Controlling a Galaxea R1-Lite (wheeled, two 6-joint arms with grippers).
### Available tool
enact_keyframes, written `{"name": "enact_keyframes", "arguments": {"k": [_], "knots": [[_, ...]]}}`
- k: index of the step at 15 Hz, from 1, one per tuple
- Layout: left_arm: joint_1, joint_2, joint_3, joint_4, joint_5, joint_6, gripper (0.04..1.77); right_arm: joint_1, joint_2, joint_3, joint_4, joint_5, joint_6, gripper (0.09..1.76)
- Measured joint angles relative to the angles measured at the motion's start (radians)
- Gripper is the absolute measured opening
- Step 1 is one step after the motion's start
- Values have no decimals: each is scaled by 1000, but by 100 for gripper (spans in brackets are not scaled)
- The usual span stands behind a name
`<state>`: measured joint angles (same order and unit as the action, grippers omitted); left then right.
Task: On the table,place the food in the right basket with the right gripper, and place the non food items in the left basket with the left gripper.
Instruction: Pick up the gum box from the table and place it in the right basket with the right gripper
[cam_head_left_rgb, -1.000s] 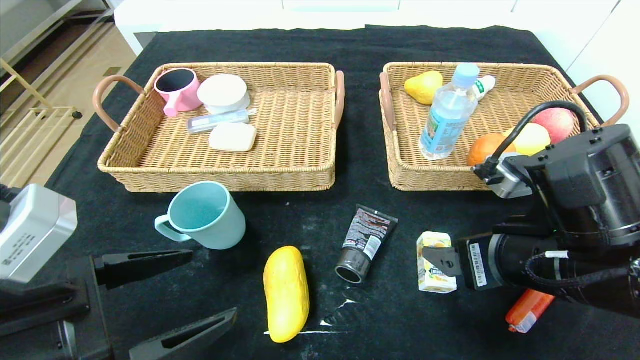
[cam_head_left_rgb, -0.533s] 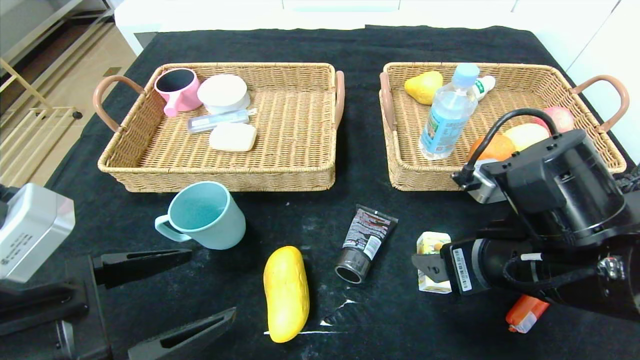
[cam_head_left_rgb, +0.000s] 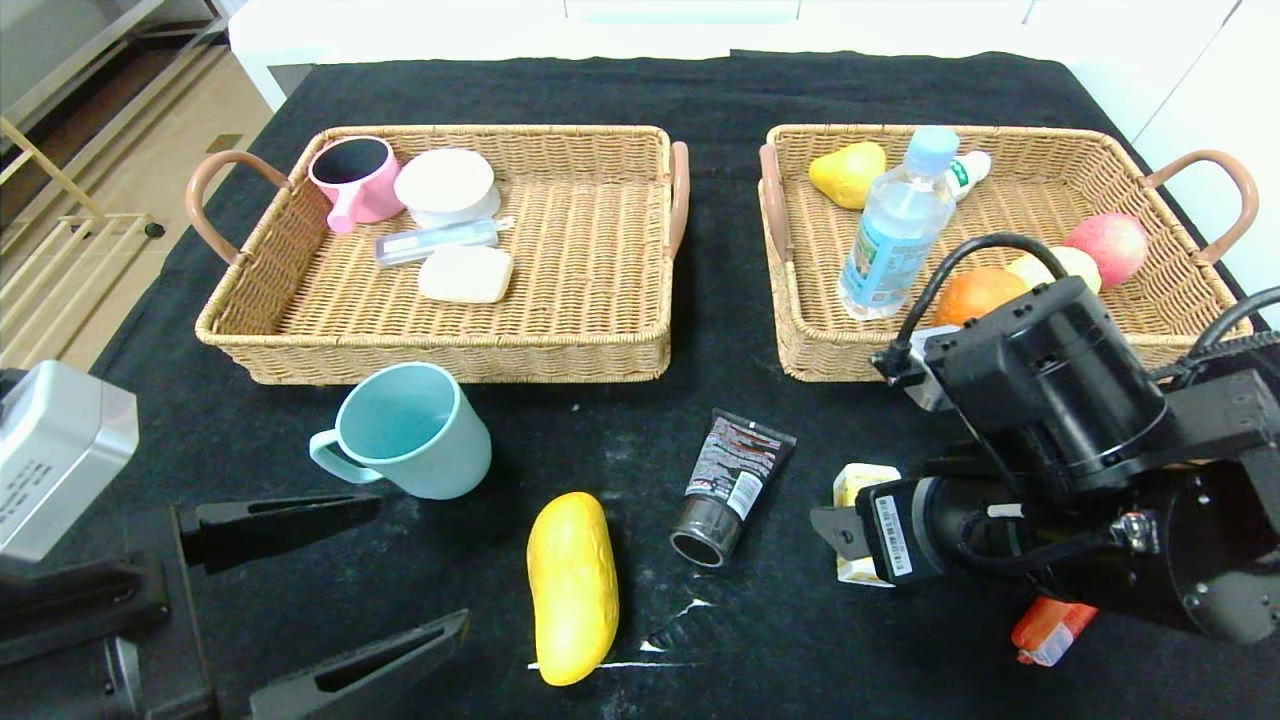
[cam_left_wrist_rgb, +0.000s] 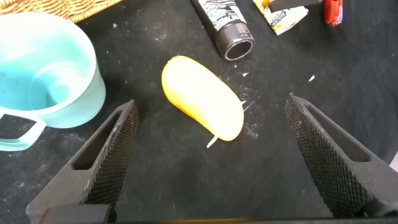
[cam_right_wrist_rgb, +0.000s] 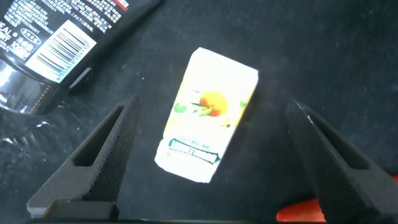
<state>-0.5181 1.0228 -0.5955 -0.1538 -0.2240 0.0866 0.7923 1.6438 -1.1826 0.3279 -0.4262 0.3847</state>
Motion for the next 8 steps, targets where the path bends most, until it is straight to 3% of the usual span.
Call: {"name": "enact_keyframes", "arguments": {"k": [8], "knots": [[0,-1,2,1,0,0,172,-4,34,-3,-1,-50,19,171]]}}
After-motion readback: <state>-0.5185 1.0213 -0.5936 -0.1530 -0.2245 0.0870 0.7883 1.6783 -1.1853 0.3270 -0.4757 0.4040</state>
